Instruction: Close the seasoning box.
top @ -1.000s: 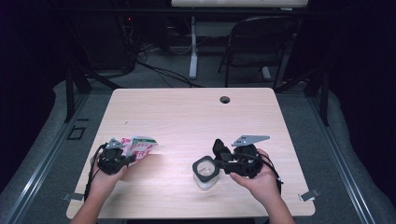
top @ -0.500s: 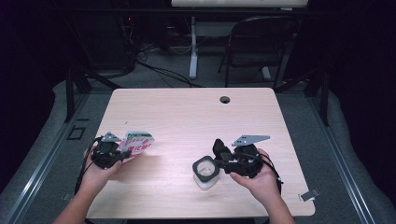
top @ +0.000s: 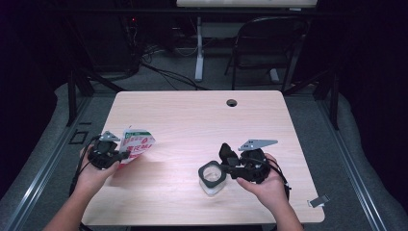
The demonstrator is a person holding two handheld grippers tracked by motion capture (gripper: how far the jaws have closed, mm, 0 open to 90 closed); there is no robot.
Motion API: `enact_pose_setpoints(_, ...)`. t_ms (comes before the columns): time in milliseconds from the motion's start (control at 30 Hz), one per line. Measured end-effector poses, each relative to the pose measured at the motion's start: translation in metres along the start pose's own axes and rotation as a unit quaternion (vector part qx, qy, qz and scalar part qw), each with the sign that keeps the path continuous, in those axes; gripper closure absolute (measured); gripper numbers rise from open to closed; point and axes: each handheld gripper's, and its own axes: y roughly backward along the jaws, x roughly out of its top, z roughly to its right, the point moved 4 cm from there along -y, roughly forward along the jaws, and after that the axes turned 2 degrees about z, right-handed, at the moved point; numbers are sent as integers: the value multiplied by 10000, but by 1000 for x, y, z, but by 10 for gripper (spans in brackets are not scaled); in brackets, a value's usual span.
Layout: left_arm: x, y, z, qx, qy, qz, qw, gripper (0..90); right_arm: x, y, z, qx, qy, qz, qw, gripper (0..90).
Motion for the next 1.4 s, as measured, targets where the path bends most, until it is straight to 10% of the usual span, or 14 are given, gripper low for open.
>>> enact_pose_setpoints(733, 31, 40, -13, 340, -276, 193, 9989, 900, 0, 1, 1, 10, -12, 46, 10000, 586)
enact_pose_setpoints(1400, 53, 39, 23, -102, -574, 409, 9975, 900, 1, 1, 1, 1, -4, 67, 10000, 582)
